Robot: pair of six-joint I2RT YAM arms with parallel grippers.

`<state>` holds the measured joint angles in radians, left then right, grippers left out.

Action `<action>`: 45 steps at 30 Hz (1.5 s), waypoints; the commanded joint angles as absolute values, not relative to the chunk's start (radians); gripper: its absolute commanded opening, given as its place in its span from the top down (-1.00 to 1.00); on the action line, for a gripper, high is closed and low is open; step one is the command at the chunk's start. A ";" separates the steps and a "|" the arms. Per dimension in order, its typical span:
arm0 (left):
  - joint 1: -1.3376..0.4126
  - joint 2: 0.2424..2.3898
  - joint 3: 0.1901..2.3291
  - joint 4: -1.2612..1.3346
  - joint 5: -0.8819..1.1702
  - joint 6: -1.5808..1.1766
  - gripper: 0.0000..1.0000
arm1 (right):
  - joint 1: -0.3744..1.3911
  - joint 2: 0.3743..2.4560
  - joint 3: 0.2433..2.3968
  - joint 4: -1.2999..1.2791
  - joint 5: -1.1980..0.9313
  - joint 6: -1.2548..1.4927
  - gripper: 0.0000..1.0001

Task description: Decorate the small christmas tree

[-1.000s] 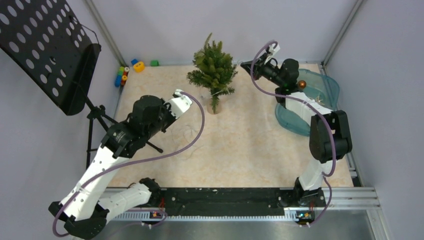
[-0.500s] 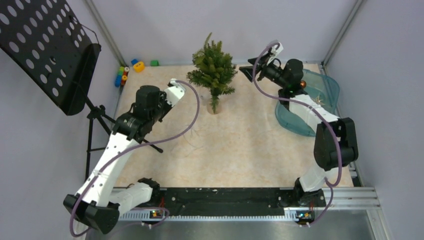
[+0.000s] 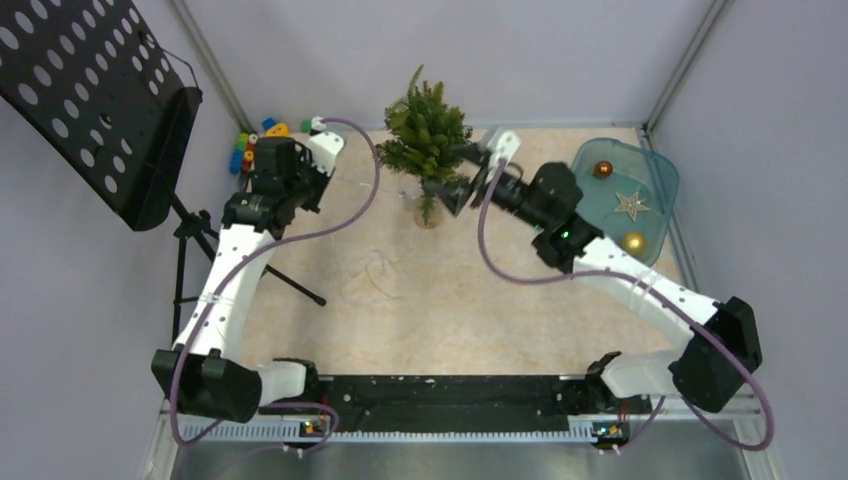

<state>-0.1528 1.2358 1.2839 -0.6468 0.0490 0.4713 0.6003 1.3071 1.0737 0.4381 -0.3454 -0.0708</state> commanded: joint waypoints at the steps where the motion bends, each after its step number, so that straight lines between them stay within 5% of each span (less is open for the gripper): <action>1: -0.055 1.252 1.397 -0.612 0.224 0.297 1.00 | 0.832 1.244 0.931 0.480 -0.236 -0.213 -0.57; 8: -0.028 1.164 1.414 -0.612 0.444 0.150 1.00 | 1.116 1.492 0.881 0.735 -0.086 -0.030 -0.61; 10: -0.028 1.150 1.423 -0.609 0.467 0.128 1.00 | 1.146 1.615 0.974 0.714 -0.059 0.045 -0.85; 18: -0.028 1.122 1.433 -0.603 0.507 0.047 1.00 | 1.153 1.900 1.119 0.901 0.158 0.378 -0.86; 30: -0.028 1.114 1.451 -0.612 0.510 0.030 1.00 | 1.151 2.176 1.317 1.038 0.304 0.459 -0.78; 33: -0.028 1.117 1.456 -0.611 0.513 0.019 1.00 | 1.142 2.237 1.374 1.147 0.208 0.394 -0.55; 37: -0.024 1.130 1.460 -0.602 0.422 0.039 1.00 | 1.118 2.233 1.360 1.140 0.138 0.442 0.80; 38: -0.020 1.138 1.460 -0.601 0.414 0.044 1.00 | 1.114 2.213 1.340 1.146 0.120 0.464 0.94; 42: -0.007 1.180 1.454 -0.616 0.424 0.060 0.91 | 1.101 2.142 1.293 1.133 0.023 0.515 1.00; 45: 0.026 1.214 1.450 -0.638 0.432 0.070 0.18 | 1.093 2.102 1.292 1.123 -0.030 0.568 1.00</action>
<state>-0.0135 1.1713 1.4269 -0.6445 0.4355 0.0532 1.1069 2.2089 1.2911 1.0737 0.0746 0.4862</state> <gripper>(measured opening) 0.250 0.005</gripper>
